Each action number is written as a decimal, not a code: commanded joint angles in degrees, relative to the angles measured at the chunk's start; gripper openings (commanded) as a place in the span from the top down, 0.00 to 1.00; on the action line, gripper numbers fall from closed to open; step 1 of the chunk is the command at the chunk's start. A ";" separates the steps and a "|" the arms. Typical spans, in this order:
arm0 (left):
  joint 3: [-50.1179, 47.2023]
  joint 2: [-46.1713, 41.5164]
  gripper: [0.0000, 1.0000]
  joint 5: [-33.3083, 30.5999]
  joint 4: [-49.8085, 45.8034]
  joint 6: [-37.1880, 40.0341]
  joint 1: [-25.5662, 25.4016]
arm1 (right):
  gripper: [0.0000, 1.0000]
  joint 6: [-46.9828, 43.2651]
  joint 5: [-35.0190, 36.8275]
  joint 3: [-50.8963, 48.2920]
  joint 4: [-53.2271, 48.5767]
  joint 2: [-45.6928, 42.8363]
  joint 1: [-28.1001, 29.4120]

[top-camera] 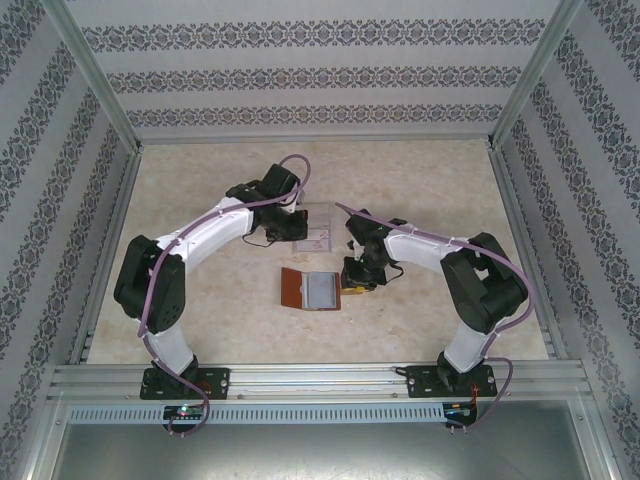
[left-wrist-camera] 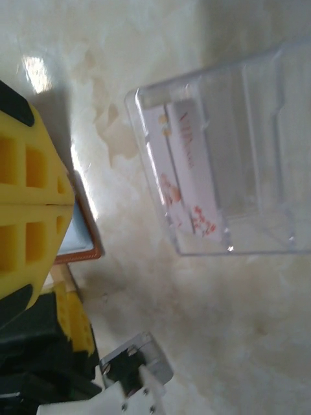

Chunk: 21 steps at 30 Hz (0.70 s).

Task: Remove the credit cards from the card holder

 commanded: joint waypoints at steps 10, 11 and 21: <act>-5.37 3.53 0.89 8.39 2.37 -9.38 -7.17 | 0.72 -1.13 1.09 -1.32 0.43 0.79 -0.04; -6.46 3.53 0.89 9.36 3.60 -10.48 -7.53 | 0.72 -1.11 1.09 -1.36 0.57 0.78 -0.13; -9.97 6.29 0.80 14.26 9.16 -14.50 -9.58 | 0.72 -1.01 0.63 -1.47 0.82 0.43 -0.17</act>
